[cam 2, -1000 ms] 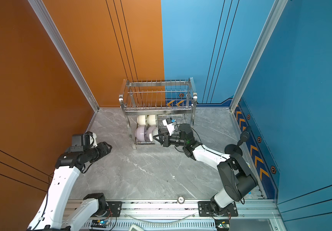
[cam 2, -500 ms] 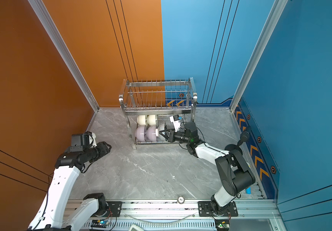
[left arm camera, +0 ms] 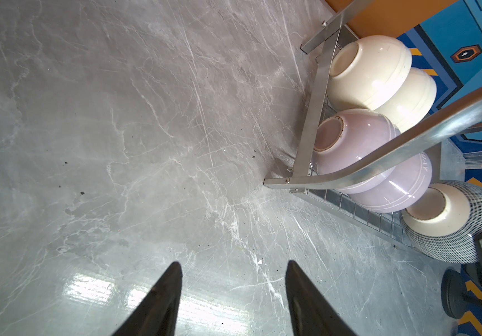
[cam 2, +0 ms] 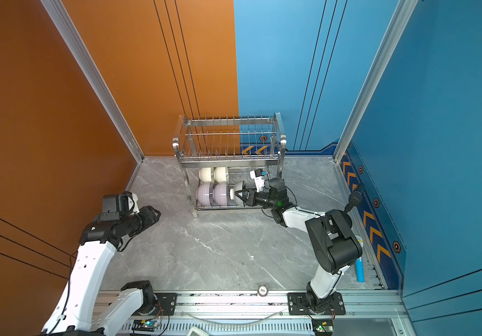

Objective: Load bowls into a dish rack
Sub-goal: Place the bowl in the dish rack.

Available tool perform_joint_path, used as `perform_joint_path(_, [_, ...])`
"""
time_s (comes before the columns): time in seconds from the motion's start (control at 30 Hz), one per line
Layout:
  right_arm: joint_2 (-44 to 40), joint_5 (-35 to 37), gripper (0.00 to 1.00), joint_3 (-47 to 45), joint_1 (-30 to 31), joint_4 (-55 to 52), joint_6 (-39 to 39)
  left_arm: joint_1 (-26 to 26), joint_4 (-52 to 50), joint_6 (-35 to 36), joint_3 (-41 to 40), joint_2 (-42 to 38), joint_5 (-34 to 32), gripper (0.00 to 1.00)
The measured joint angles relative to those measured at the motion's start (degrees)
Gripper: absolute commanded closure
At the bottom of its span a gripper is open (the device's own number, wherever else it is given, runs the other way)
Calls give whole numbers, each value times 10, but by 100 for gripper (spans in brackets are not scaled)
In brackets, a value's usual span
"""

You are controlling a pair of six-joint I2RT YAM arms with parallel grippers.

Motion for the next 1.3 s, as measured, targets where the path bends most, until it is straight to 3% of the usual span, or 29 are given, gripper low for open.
perform_joint_path(1.3, [131,-20,90,60,4,120,94,33,0,10,-8,1,19,42])
